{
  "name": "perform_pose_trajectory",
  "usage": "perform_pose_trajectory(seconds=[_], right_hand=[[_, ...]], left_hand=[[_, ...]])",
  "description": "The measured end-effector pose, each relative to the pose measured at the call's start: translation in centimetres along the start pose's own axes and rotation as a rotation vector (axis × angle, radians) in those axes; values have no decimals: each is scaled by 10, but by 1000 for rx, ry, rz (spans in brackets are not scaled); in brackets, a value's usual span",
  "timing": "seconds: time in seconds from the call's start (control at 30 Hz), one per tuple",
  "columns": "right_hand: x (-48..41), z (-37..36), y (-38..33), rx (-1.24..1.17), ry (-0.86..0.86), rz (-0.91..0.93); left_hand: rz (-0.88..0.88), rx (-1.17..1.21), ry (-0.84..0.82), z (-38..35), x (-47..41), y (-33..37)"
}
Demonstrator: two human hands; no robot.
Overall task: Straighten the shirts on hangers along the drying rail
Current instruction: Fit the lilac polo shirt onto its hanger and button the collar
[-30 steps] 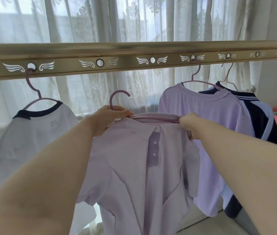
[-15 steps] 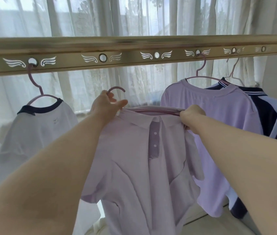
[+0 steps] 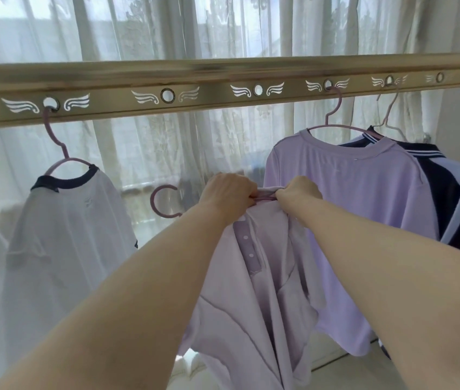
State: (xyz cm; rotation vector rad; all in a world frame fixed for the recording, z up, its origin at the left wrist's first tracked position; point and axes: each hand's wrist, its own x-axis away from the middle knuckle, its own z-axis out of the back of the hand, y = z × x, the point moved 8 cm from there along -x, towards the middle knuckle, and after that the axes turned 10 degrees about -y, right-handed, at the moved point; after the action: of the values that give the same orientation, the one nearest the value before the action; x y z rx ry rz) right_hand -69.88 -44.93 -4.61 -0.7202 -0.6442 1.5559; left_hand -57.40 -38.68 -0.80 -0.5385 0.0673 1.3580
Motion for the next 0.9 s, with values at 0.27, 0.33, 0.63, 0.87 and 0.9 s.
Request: perform_pose_trajectory(seconds=[0.27,0.33,0.63,0.87,0.9], right_hand=[[-5,-14,19,-491,-42,-112],[-7,-12,15,-428,-36,-91],[9,-13,-15,-196,-172,113],[39,-38,-55,131,-336,552],[43,-54,-52,247,-468,539]], left_hand=[[-67,262,-31,-16,4,3],[-64,273,-30,-15,4,1],[162,646,-54,-18,8,-42],[248,814,-45,-31,2,-54],[229,831,-64,-30,0,-51]])
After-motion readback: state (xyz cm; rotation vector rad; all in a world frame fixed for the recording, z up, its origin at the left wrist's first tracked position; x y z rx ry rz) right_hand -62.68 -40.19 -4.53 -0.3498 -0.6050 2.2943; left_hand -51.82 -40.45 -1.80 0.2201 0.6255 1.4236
